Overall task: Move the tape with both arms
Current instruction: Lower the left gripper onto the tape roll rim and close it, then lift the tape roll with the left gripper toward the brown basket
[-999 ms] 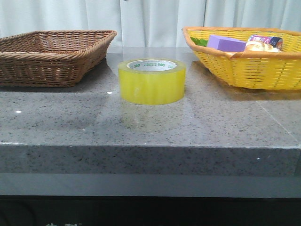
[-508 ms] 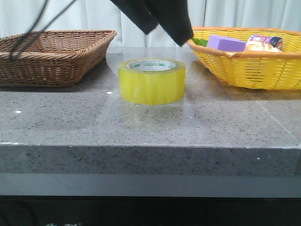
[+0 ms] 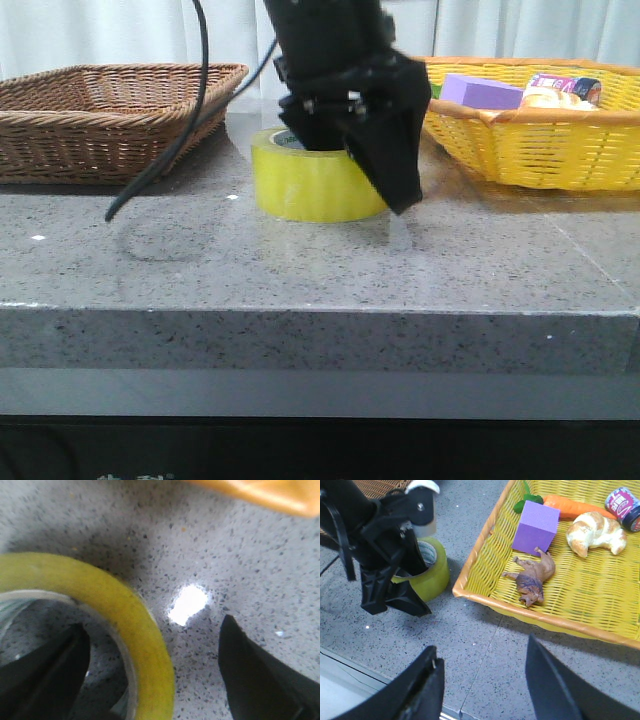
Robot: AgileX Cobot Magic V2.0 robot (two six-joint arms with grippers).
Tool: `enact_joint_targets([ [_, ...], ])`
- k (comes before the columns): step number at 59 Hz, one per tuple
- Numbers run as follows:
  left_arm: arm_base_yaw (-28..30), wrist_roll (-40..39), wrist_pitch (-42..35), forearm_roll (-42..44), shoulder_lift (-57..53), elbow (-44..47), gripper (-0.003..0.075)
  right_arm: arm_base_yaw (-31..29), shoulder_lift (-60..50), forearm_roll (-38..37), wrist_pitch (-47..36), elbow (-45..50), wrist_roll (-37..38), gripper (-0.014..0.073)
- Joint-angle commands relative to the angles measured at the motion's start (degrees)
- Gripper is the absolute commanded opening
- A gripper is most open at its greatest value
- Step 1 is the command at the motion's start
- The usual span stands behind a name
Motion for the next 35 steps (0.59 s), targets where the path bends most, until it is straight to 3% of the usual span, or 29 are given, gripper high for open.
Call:
enact_joint_targets([
  [1, -0.5, -0.1, -0.8, -1.0, -2.9, -2.0, 0.0508, -0.4, -0.1, -0.1, -3.7, -1.4, 0.1, 0.0402],
  [4, -0.5, -0.1, -0.8, -1.0, -2.9, -2.0, 0.0464, -0.4, -0.1, -0.1, -3.7, -1.4, 0.1, 0.0402],
  [14, -0.5, -0.1, 0.1, -0.9, -2.9, -3.0, 0.0177, -0.4, -0.1, -0.1, -3.7, -1.4, 0.1, 0.0402],
  [18, -0.5, -0.3, 0.9, -0.9, -2.9, -4.2, 0.0121, -0.4, -0.1, -0.1, -3.7, -1.4, 0.1, 0.0402],
  [35, -0.4, -2.0, 4.4, 1.1, -2.9, -10.5, 0.012, -0.4, -0.1, -0.1, -3.7, -1.4, 0.1, 0.0402],
])
